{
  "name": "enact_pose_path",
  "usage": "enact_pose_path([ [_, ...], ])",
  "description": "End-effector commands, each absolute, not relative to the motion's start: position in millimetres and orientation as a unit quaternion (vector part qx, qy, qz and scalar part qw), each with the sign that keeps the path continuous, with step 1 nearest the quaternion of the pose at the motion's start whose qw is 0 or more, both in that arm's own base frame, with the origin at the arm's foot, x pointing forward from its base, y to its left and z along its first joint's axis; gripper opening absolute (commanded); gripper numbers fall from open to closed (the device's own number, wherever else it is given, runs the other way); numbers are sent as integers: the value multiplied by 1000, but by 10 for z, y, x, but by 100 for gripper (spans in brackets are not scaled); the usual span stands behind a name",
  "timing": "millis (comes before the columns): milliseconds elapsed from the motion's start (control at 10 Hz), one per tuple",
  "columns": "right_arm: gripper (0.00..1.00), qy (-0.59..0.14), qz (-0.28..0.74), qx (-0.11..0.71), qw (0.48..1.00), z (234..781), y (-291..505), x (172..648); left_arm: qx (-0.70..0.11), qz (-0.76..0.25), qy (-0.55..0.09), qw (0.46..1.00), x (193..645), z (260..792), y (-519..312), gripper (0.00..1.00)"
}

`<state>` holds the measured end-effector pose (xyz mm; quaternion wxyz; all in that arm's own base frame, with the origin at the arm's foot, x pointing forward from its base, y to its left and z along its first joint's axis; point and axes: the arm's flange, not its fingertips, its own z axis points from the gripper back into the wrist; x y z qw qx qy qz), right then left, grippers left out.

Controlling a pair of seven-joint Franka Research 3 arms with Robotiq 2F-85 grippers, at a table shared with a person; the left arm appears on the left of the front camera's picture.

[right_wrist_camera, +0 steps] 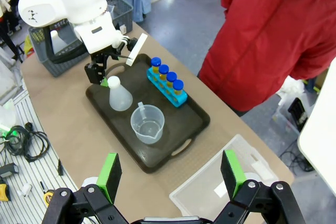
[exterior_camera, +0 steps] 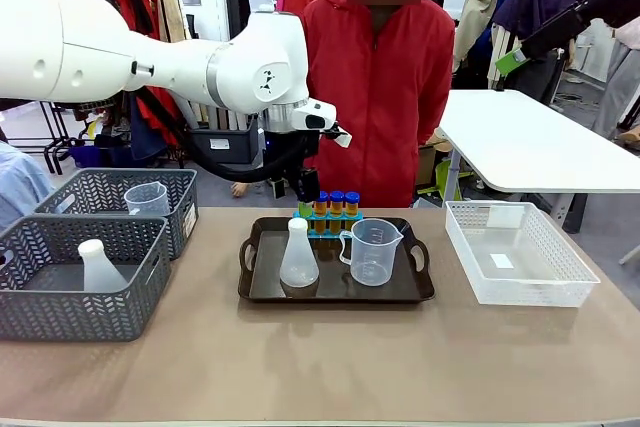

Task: Prepare the laboratory tools.
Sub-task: Pick up one Small flask and place it on the Handle tray.

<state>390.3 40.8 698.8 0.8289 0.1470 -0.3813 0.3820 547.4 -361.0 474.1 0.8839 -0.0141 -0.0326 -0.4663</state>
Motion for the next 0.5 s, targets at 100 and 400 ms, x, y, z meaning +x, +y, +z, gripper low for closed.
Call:
enact_pose_path([
  [100,100,-384,384,152,826,6998,400,3905,-10,-467,-35,883,5479,4742,-3601,100],
  [400,100,-384,384,152,826,6998,400,3905,-10,-467,-35,883,5479,4742,-3601,100],
])
